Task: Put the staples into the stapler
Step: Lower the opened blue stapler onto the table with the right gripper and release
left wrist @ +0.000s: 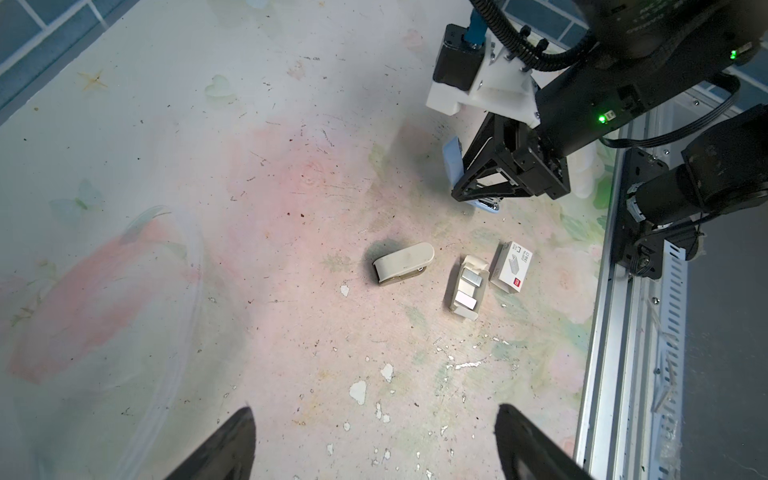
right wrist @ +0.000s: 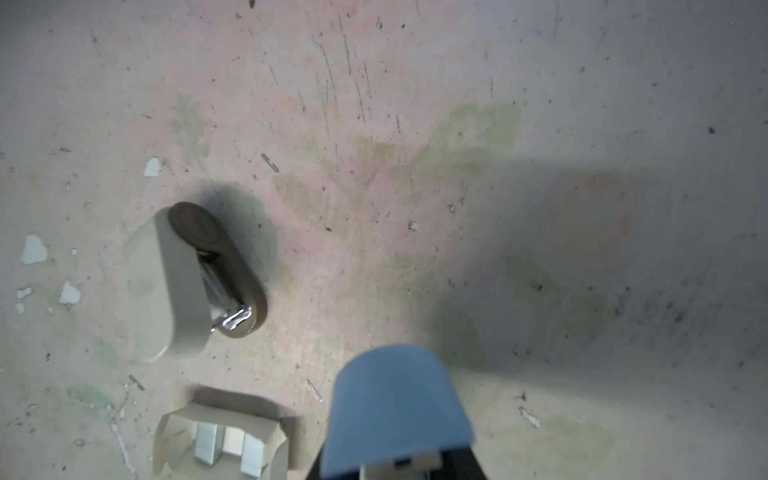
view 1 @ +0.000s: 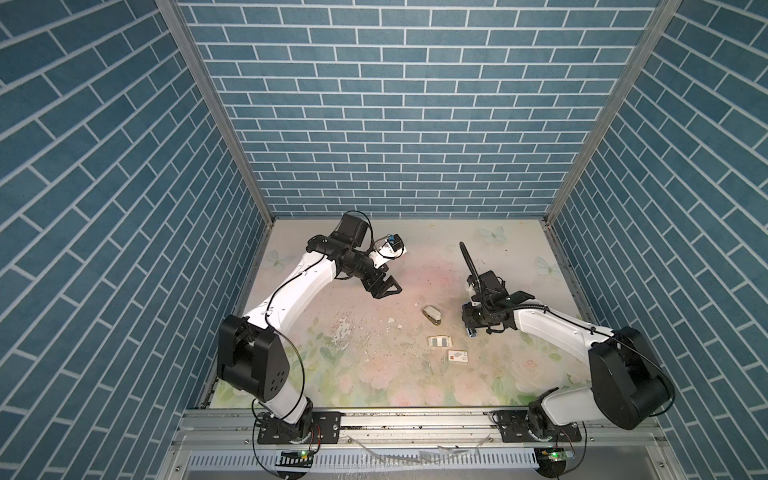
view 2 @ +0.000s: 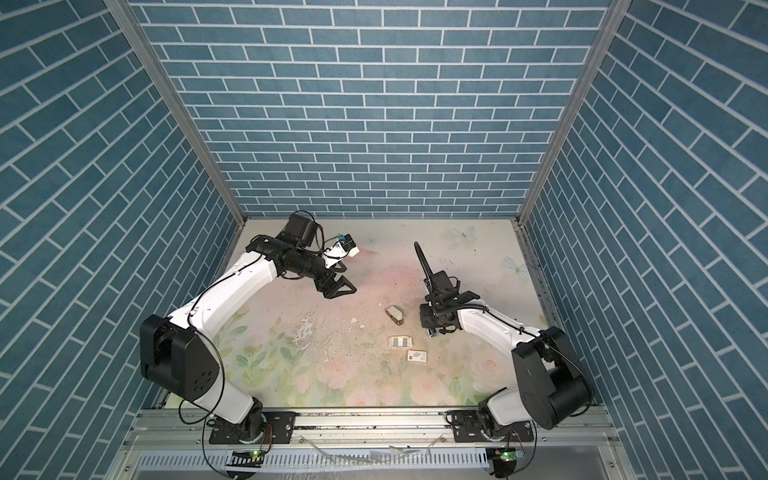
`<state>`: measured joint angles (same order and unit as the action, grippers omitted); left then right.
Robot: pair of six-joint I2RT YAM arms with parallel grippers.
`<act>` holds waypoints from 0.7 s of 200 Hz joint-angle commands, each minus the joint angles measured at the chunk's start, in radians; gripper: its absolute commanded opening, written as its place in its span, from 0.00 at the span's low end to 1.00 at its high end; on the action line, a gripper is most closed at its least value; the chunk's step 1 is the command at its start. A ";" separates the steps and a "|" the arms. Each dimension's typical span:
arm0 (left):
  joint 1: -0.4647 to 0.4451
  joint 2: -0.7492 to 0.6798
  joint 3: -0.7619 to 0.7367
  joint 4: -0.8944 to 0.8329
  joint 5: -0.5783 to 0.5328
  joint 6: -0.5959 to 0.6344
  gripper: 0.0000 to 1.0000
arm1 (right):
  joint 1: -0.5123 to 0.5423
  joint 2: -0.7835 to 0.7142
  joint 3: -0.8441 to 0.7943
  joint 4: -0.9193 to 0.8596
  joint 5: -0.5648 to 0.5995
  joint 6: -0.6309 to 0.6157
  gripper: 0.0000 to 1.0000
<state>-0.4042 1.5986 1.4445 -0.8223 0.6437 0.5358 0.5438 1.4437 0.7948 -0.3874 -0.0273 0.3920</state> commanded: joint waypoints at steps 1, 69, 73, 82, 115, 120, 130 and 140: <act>-0.008 -0.011 -0.016 -0.001 -0.009 0.023 0.91 | -0.003 0.031 0.034 0.032 0.069 -0.026 0.13; -0.038 -0.003 -0.041 0.007 -0.010 0.034 0.91 | -0.002 0.080 0.029 0.036 0.110 -0.004 0.19; -0.039 -0.003 -0.042 0.006 -0.010 0.037 0.91 | -0.001 0.081 0.027 0.036 0.110 -0.002 0.19; -0.043 -0.005 -0.047 0.007 -0.012 0.039 0.91 | -0.001 0.086 0.028 0.035 0.110 -0.001 0.19; -0.056 -0.009 -0.057 0.008 -0.019 0.045 0.91 | -0.001 0.101 0.027 0.035 0.107 0.004 0.21; -0.058 -0.010 -0.058 0.008 -0.019 0.044 0.91 | -0.001 0.105 0.029 0.033 0.108 0.004 0.22; -0.061 -0.009 -0.061 0.008 -0.018 0.044 0.91 | 0.001 0.114 0.029 0.033 0.108 0.005 0.22; -0.065 -0.009 -0.060 0.004 -0.014 0.046 0.91 | 0.002 0.122 0.030 0.034 0.108 0.007 0.23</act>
<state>-0.4576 1.5986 1.3991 -0.8108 0.6254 0.5659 0.5438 1.5383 0.8074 -0.3511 0.0601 0.3923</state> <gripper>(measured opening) 0.913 0.256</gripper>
